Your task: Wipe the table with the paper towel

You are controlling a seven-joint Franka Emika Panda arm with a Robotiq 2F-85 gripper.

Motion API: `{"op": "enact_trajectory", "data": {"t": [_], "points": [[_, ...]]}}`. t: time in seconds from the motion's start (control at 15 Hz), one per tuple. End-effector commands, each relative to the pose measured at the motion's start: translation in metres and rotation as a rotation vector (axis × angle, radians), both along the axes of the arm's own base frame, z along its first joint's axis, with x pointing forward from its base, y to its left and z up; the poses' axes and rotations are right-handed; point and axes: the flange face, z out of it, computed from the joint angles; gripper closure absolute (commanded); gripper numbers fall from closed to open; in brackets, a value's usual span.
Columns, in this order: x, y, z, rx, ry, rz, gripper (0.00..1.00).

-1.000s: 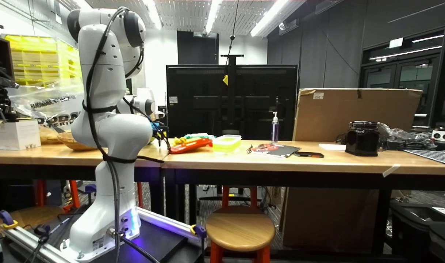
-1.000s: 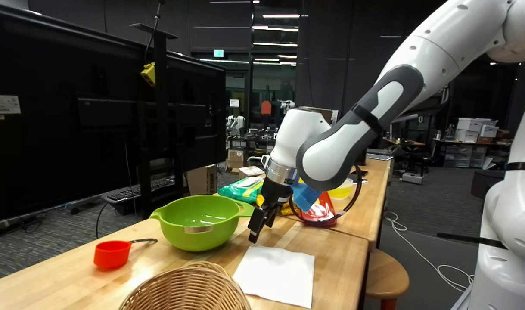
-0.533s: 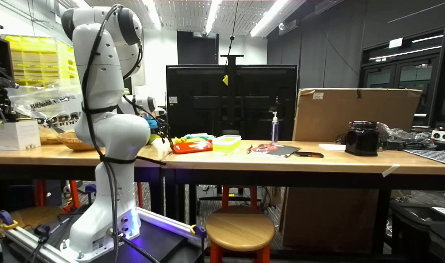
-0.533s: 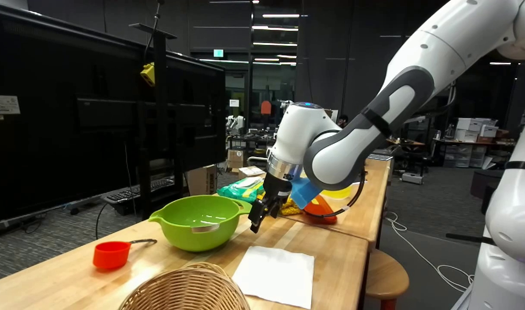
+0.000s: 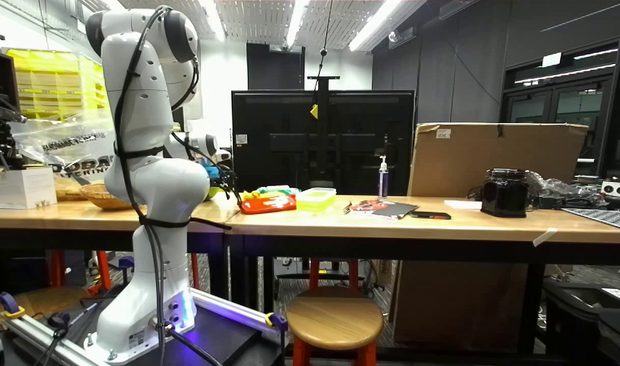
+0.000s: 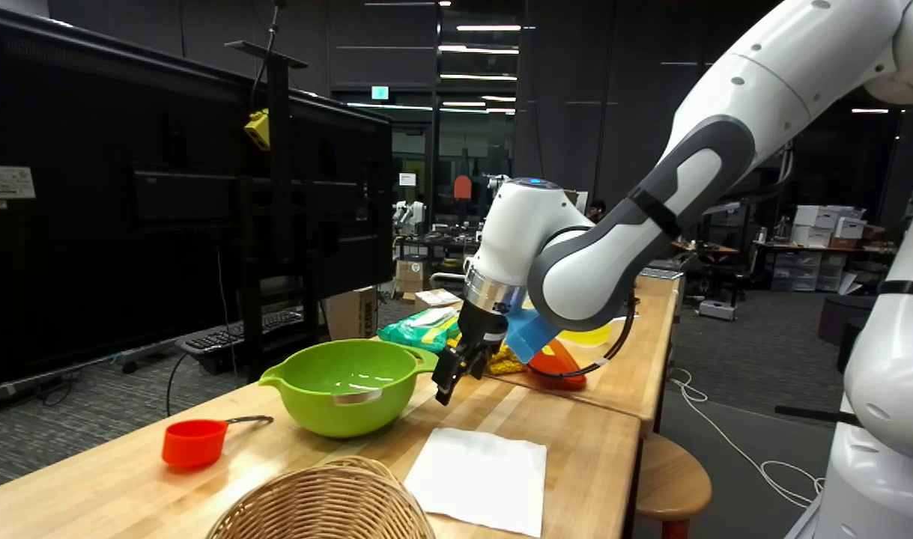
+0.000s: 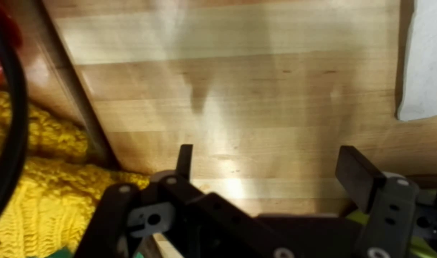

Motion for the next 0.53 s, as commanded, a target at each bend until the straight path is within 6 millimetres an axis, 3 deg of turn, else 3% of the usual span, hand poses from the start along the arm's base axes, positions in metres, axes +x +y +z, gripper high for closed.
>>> {"op": "enact_trajectory", "data": {"t": [0.0, 0.47], "points": [[0.0001, -0.0004, 0.0004, 0.0, 0.001, 0.001, 0.0], [-0.0071, 0.006, 0.0052, -0.05, -0.021, 0.04, 0.0]]}}
